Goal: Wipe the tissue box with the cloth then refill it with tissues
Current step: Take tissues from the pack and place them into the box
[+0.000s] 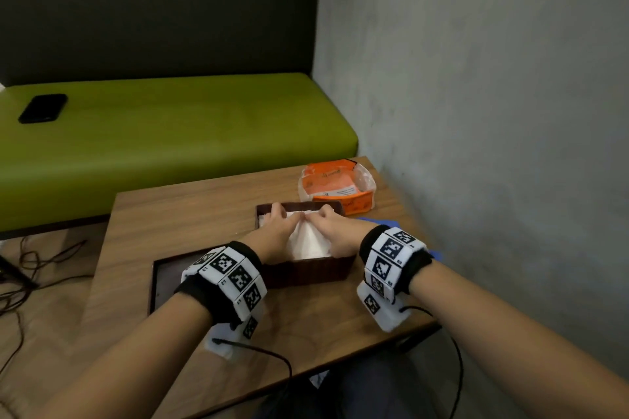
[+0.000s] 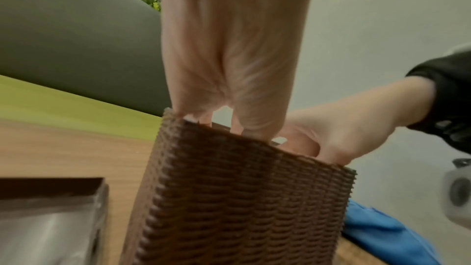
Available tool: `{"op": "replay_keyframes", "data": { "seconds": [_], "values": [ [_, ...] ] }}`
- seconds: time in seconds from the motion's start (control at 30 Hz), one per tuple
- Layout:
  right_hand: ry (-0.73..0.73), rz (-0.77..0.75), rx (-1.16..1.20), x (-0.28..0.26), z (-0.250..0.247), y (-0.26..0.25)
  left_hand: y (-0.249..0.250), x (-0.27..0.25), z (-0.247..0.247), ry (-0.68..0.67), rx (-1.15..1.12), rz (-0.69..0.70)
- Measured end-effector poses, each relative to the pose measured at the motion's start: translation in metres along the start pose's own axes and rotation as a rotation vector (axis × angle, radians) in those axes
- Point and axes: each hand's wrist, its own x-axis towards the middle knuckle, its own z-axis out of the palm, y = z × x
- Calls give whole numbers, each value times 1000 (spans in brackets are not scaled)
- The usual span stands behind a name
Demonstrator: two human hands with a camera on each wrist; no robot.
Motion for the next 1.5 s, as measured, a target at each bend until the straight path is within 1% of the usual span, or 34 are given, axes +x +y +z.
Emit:
{"op": "replay_keyframes", "data": {
  "seconds": [0.07, 0.1, 0.17, 0.2, 0.23, 0.27, 0.3, 0.37, 0.43, 0.5, 0.57, 0.63, 0.7, 0.77, 0.87, 0.93, 1.0, 1.07, 1.1, 1.13, 1.17, 1.2, 1.23, 1.27, 1.33, 1.4, 1.43, 1.47, 1.5],
  "values": [
    [-6, 13, 65, 4, 0, 2, -4, 0, -1, 13, -27, -2],
    [18, 4, 100, 5, -1, 3, -3, -1, -2, 19, -28, 2],
    [139, -35, 141, 3, -5, 7, -2, -4, -5, 66, 15, 19],
    [209, -42, 121, -1, -9, 8, 0, -7, -7, 107, 72, 20],
    [277, -50, 52, -6, -12, 9, 2, -9, -8, 149, 153, 7],
    [324, -57, -71, -11, -16, 8, 3, -12, -8, 171, 229, -18],
    [340, -54, -234, -16, -18, 4, 5, -13, -8, 175, 273, -49],
    [317, 7, -527, -24, -19, -7, 7, -13, -3, 158, 271, -77],
    [257, 66, -613, -29, -18, -16, 9, -10, -1, 149, 238, -61],
    [219, 85, -563, -29, -18, -17, 10, -7, 1, 157, 252, -44],
    [222, 82, -476, -28, -20, -15, 10, -4, 4, 156, 305, -31],
    [293, 36, -397, -25, -20, -11, 9, -3, 7, 155, 321, -27],
    [332, -36, -286, -24, -17, -8, 6, -3, 9, 150, 251, -27],
    [295, -37, -262, -24, -11, -11, 4, -1, 8, 121, 176, -27],
    [246, -11, -378, -23, 0, -25, 2, 2, 7, 66, 25, -30],
    [215, 35, -433, -18, 4, -32, 0, 1, 4, 44, -66, -24],
    [124, 103, -347, -13, 1, -31, -3, -1, 1, 38, -108, -18],
    [30, 124, -184, -14, -7, -25, -3, -6, -1, 83, -154, -4],
    [47, 109, -91, -15, -12, -22, -2, -10, -1, 144, -159, 11],
    [107, 89, 4, -16, -16, -20, 1, -14, -1, 224, -138, 20],
    [197, 64, 83, -18, -18, -20, 5, -18, 0, 295, -70, 15],
    [269, 52, 117, -19, -18, -20, 9, -22, 0, 326, 34, -6],
    [301, 48, 94, -19, -16, -21, 14, -24, 1, 314, 127, -29],
    [268, 62, 37, -19, -12, -22, 18, -26, 1, 288, 179, -40],
    [119, 107, -50, -20, -5, -23, 21, -24, 2, 232, 188, -36],
    [-8, 142, -30, -23, -4, -25, 17, -21, 3, 213, 108, -18],
    [-31, 151, -15, -23, -4, -24, 14, -21, 3, 210, 58, -13],
    [-10, 157, -17, -23, -4, -25, 10, -21, 3, 215, 24, -2],
    [58, 162, -59, -27, -3, -29, 7, -21, 2, 235, 12, 12]
  ]
}}
